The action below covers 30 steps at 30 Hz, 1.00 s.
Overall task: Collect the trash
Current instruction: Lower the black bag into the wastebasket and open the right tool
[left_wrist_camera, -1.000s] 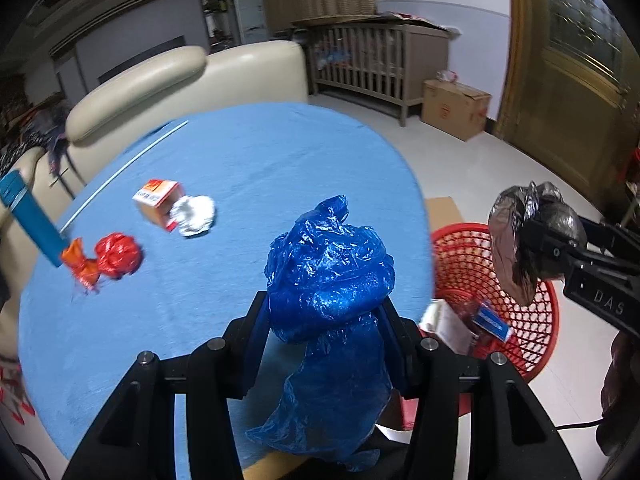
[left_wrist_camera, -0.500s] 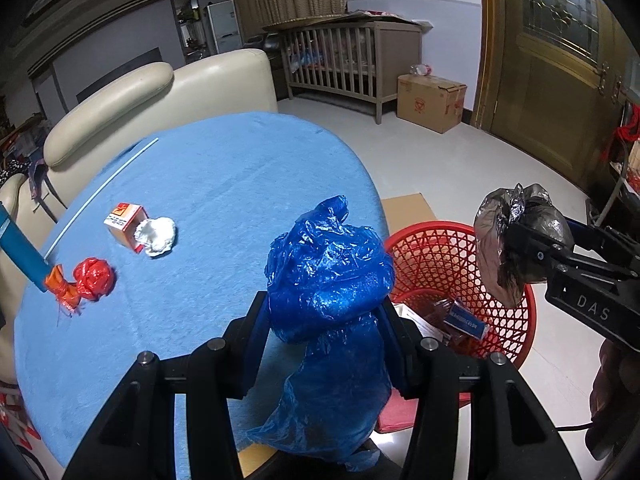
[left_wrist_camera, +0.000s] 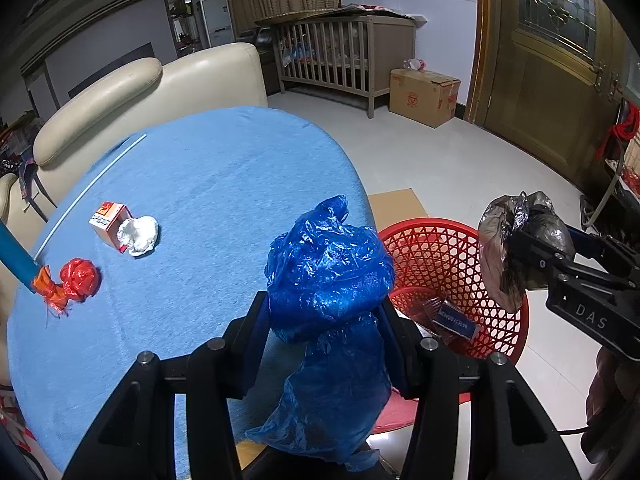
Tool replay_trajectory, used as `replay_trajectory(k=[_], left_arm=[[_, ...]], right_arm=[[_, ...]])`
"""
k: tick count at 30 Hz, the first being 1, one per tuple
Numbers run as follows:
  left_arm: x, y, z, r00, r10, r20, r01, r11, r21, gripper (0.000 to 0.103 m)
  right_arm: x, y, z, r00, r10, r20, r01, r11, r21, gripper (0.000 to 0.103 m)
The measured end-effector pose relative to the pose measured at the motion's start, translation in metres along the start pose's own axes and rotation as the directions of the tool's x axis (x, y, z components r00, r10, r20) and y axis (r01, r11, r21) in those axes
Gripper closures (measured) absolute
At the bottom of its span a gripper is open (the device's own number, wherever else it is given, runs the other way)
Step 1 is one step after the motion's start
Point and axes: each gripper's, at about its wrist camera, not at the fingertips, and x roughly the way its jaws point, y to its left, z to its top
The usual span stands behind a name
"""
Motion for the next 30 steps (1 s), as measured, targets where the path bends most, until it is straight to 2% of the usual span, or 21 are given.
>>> replay_trajectory(k=[11, 25, 30], left_arm=[[0.005, -0.005, 0.0, 1.0, -0.017, -0.018, 0.017, 1.0, 0.015, 0.05], [0.011, -0.01, 0.002, 0.999, -0.027, -0.031, 0.028, 0.999, 0.036, 0.05], [0.013, -0.009, 0.001, 0.999, -0.032, -0.033, 0.033, 0.999, 0.036, 0.05]], right_arm=[[0.02, -0.02, -0.014, 0.998, 0.001, -0.067, 0.002, 0.999, 0.04, 0.035], [0.033, -0.029, -0.02, 0.995, -0.001, -0.097, 0.005, 0.999, 0.043, 0.035], [0.048, -0.025, -0.027, 0.987, 0.016, -0.159, -0.013, 1.0, 0.016, 0.034]])
